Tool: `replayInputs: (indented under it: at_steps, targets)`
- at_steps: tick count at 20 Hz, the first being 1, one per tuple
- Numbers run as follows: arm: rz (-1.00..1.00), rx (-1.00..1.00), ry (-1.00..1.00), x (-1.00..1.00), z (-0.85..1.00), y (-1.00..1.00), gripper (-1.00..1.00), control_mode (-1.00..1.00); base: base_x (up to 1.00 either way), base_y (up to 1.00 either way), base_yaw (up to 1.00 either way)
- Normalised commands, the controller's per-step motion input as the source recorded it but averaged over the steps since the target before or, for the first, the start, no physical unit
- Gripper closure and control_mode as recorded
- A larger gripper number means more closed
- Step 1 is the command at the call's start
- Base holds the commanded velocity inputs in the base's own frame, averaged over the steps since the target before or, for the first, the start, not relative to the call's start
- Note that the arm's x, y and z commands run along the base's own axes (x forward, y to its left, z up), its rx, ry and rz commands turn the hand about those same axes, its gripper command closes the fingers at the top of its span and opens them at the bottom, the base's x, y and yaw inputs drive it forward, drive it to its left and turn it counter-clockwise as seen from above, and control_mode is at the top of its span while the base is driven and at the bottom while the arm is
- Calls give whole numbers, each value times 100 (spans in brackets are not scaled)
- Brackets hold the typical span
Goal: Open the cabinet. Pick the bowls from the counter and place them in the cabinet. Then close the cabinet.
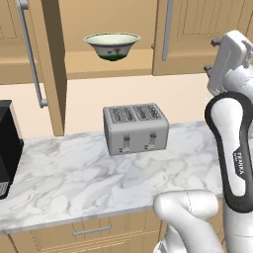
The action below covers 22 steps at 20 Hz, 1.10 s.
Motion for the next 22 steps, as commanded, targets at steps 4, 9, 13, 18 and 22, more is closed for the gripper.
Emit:
replayInputs:
  at_steps: [4, 9, 13, 18, 22]
  targets:
    - [-10, 0, 22, -100, 23, 3, -100, -100, 0, 0, 0]
    - [-11, 0, 14, -100, 12, 21, -100, -100, 0, 0, 0]
    - [-11, 0, 1, -100, 0, 30, -100, -100, 0, 0, 0]
    - [-13, -4, -9, -68, 4, 45, -100, -100, 0, 0, 0]
    - [-23, -6, -6, -43, 3, 54, -100, -100, 0, 0, 0]
